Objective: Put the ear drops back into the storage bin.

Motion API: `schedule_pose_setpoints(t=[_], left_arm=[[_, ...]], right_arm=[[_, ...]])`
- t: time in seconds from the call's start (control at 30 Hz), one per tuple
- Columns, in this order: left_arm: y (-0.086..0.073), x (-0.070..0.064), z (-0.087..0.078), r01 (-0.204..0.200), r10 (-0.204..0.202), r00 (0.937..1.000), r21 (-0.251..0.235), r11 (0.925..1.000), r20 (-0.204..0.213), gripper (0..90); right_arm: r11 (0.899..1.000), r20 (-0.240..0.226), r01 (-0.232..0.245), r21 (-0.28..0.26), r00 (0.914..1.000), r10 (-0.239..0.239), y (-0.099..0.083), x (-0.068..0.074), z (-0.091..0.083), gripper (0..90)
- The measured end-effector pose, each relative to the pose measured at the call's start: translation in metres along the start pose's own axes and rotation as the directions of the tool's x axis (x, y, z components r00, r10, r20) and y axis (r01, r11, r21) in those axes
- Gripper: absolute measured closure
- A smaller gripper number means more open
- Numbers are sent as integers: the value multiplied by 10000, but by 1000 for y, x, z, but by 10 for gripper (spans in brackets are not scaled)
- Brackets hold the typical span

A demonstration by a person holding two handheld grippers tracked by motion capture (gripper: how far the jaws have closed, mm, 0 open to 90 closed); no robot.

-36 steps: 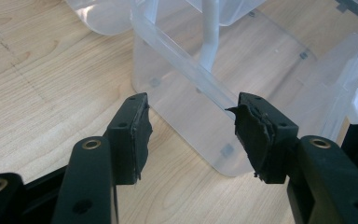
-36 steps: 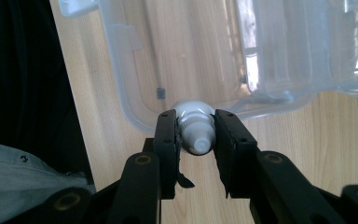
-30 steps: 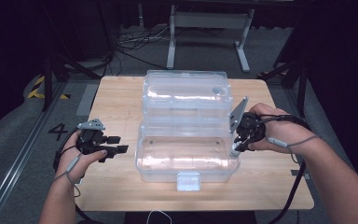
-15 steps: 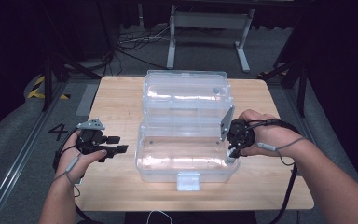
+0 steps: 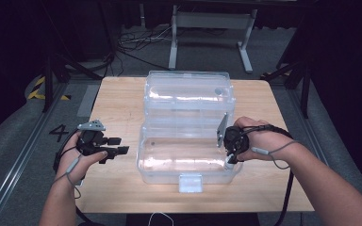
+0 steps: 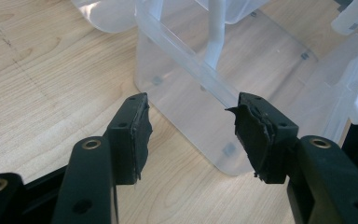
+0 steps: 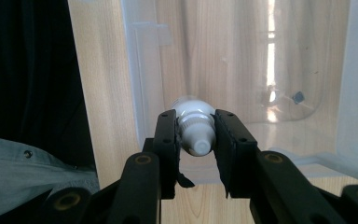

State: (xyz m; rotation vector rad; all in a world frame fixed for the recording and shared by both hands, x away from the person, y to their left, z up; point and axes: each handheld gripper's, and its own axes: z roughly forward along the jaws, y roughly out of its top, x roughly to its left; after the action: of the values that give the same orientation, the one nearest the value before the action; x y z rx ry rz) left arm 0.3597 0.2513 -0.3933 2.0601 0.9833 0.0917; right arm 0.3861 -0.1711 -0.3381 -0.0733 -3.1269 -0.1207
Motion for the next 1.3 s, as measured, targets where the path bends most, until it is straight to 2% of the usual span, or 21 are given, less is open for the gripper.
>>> schedule_pose_setpoints(t=[0.53, 1.0, 1.17, 1.3], left_arm=[[-1, 1, 1, 62, -62, 10000, 37, 10000, 10, 454], [-1, 1, 1, 20, -20, 10000, 94, 10000, 18, 454], [-1, 2, 2, -13, 12, 10000, 118, 9999, 40, 453], [-1, 2, 2, 65, -66, 10000, 125, 9999, 40, 452]], right_arm=[[9995, -332, 49, 300, 9994, -39, 0, -6, 33, 715], [9980, -438, 199, 599, 9989, -173, -1, -7, 51, 714], [9965, -348, 25, 837, 9994, 4, -1, -7, 55, 714], [9970, -272, -92, 766, 9996, 113, -2, -7, 57, 714]])
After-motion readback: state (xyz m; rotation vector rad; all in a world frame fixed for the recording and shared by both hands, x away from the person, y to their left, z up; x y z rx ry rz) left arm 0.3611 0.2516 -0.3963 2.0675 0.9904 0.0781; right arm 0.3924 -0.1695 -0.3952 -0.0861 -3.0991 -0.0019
